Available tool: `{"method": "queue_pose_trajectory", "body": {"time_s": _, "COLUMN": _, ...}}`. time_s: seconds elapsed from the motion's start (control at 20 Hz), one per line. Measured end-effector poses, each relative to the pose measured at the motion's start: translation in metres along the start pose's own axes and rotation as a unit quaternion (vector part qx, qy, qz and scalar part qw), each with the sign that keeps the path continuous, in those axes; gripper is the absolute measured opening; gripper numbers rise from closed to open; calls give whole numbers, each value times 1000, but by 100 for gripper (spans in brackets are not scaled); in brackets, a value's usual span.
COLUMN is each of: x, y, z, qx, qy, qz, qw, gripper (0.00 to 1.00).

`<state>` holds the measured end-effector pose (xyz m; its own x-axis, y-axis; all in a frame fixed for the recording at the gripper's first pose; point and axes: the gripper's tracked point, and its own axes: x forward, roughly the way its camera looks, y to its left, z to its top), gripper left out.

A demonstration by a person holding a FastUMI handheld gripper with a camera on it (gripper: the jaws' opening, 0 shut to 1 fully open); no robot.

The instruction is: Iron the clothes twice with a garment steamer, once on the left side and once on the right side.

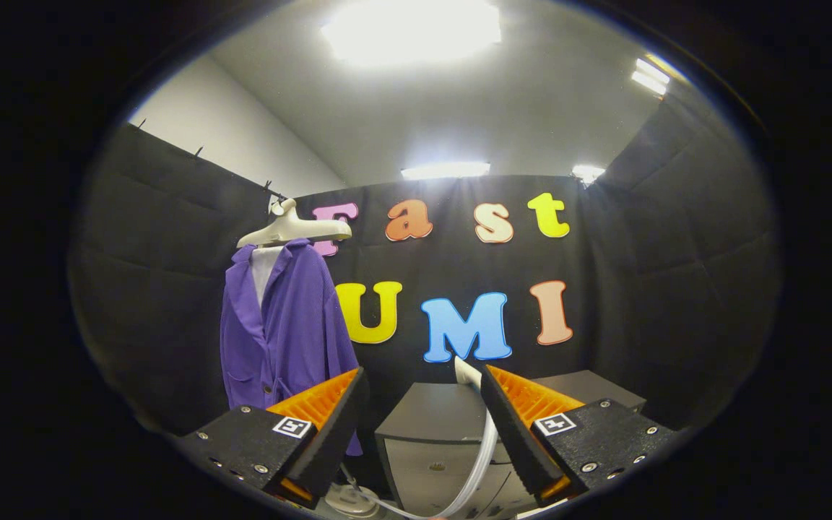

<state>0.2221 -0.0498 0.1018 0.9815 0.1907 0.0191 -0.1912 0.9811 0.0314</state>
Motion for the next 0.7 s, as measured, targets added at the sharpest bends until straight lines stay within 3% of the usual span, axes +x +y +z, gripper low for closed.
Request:
{"method": "queue_pose_trajectory", "body": {"time_s": 0.35, "x": 74, "y": -43, "z": 12, "qx": 15, "qy": 11, "qz": 18, "qw": 1000, "gripper": 95}}
{"method": "queue_pose_trajectory", "body": {"time_s": 0.7, "x": 147, "y": -77, "z": 5, "qx": 76, "qy": 46, "qz": 36, "qw": 995, "gripper": 95}}
